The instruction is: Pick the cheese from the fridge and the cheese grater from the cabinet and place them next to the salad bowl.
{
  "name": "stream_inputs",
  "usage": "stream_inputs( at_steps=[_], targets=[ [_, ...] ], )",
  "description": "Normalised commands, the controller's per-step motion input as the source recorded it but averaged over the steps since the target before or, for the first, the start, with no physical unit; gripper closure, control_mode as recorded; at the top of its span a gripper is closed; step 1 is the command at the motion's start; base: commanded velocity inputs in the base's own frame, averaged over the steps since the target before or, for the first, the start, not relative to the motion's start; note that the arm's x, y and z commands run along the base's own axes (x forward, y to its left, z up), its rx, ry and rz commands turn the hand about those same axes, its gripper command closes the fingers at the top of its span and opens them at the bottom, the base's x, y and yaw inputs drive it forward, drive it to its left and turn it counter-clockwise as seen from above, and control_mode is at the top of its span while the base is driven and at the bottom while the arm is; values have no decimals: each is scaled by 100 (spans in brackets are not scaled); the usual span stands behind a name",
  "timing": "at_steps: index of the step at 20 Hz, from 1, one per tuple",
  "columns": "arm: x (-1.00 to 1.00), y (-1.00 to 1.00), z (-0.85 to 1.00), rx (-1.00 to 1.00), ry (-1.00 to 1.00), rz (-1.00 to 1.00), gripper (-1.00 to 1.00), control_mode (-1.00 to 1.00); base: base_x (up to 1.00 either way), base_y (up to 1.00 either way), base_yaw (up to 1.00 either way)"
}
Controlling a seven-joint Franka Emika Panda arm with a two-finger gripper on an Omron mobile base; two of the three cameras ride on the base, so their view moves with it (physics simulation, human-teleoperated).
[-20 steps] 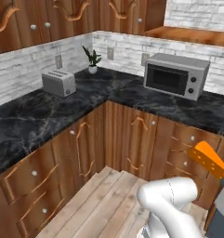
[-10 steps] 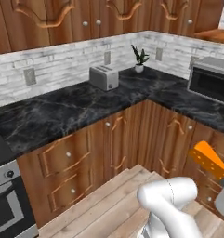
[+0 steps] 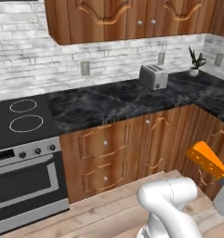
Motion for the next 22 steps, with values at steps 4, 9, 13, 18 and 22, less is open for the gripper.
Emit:
stream_inputs(
  at_steps=[4,9,13,18,22],
  targets=[
    [0,0,0,0,0,0,100,100,0,-17,55],
    [0,0,0,0,0,0,100,100,6,-8,51],
    [0,0,0,0,0,0,100,100,19,-1,46],
    [0,0,0,0,0,0,100,100,53,0,28],
    [0,0,0,0,0,0,100,100,86,0,10]
  ],
)
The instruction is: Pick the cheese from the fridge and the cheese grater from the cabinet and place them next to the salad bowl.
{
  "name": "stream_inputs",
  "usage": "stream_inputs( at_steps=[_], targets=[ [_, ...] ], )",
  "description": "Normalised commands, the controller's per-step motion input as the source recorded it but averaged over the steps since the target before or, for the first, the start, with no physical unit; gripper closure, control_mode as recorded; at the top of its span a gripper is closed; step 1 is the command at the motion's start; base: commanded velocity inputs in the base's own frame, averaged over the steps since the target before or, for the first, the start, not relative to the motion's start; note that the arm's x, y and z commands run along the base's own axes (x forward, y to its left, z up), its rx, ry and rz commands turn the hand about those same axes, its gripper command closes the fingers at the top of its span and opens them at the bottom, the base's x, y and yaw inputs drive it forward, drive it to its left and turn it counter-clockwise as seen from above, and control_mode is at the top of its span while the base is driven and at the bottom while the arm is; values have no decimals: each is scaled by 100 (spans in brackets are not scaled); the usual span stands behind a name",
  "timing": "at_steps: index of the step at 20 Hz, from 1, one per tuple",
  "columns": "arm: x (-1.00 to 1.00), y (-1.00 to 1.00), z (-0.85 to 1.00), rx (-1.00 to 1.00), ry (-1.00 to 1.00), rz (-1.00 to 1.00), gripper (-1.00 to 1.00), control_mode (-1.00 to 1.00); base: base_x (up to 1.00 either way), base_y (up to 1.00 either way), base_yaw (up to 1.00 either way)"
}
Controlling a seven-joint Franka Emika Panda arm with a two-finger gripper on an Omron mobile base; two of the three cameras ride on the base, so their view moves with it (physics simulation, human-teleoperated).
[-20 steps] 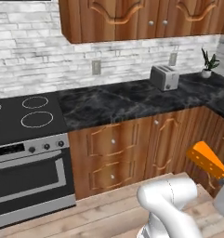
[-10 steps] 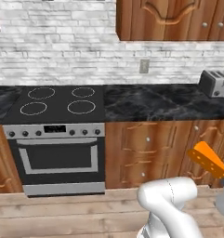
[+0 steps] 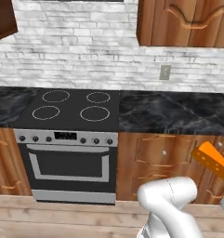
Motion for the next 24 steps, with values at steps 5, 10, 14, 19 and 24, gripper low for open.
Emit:
stream_inputs(
  at_steps=[5,10,14,19,24],
  targets=[
    [0,0,0,0,0,0,100,100,47,16,2],
    [0,0,0,0,0,0,100,100,-1,78,0],
    [0,0,0,0,0,0,100,100,0,100,0],
    [0,0,0,0,0,0,100,100,0,100,0],
    [0,0,0,0,0,0,100,100,0,100,0]
  ],
)
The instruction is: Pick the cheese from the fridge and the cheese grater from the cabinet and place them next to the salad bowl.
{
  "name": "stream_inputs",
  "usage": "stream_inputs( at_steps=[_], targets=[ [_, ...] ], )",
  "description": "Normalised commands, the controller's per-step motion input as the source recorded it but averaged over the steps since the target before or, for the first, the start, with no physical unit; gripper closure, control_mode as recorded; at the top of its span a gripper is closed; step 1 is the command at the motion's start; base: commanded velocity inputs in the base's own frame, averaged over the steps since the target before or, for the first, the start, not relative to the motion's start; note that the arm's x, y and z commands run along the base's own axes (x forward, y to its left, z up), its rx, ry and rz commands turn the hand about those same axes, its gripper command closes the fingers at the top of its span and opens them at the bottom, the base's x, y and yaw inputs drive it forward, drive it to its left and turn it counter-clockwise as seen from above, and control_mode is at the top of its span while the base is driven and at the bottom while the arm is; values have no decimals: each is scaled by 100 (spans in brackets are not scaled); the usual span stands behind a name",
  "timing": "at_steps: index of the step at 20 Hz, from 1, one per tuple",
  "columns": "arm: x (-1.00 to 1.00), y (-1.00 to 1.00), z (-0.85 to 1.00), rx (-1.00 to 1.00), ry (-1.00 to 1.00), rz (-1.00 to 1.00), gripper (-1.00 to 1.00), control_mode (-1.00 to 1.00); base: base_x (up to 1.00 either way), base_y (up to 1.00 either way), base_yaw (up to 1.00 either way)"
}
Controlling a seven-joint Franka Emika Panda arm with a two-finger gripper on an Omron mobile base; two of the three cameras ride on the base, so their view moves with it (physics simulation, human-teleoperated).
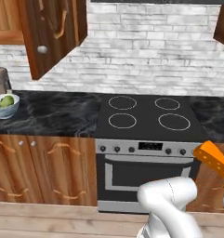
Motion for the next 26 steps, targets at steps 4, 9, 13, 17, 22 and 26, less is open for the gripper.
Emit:
stream_inputs(
  at_steps=[4,9,13,17,22,26],
  targets=[
    [0,0,0,0,0,0,100,100,0,100,0],
    [0,0,0,0,0,0,100,100,1,100,0],
    [0,0,0,0,0,0,100,100,5,100,0],
    [0,0,0,0,0,0,100,100,12,100,-1],
    [0,0,0,0,0,0,100,100,25,100,-6],
    [0,0,0,0,0,0,100,100,42,87,-15]
  ],
)
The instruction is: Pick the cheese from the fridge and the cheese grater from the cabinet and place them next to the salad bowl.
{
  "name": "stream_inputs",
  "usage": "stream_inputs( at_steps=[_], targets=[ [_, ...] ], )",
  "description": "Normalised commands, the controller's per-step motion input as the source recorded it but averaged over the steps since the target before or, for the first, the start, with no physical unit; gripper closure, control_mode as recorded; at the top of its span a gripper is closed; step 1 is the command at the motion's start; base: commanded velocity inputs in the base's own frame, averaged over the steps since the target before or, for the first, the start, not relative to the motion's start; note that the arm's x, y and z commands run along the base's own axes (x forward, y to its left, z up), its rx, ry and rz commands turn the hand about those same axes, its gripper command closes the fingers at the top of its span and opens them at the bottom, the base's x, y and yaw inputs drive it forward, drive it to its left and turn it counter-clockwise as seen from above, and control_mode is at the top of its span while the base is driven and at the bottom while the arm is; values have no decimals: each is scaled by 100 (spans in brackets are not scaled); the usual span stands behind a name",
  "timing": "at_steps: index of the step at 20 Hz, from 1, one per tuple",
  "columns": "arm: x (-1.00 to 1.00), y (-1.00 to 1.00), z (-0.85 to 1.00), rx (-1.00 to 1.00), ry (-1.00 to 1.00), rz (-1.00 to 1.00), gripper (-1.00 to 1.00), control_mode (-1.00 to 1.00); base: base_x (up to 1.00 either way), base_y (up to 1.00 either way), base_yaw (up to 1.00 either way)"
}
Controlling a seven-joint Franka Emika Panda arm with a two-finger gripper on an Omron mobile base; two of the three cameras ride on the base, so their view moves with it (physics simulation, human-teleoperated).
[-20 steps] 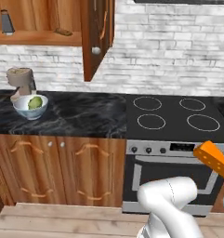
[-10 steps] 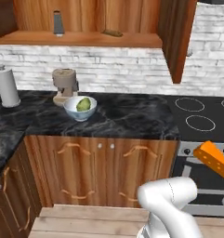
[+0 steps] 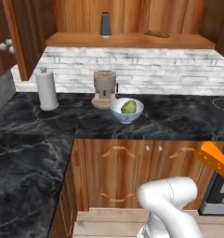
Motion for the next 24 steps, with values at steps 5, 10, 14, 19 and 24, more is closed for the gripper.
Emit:
stream_inputs(
  at_steps=[5,10,14,19,24],
  targets=[
    [0,0,0,0,0,0,100,100,82,26,-31],
    [0,0,0,0,0,0,100,100,99,8,-29],
    [0,0,0,0,0,0,100,100,100,34,-33],
    [0,0,0,0,0,0,100,100,99,52,-35],
    [0,0,0,0,0,0,100,100,94,47,-35]
  ],
)
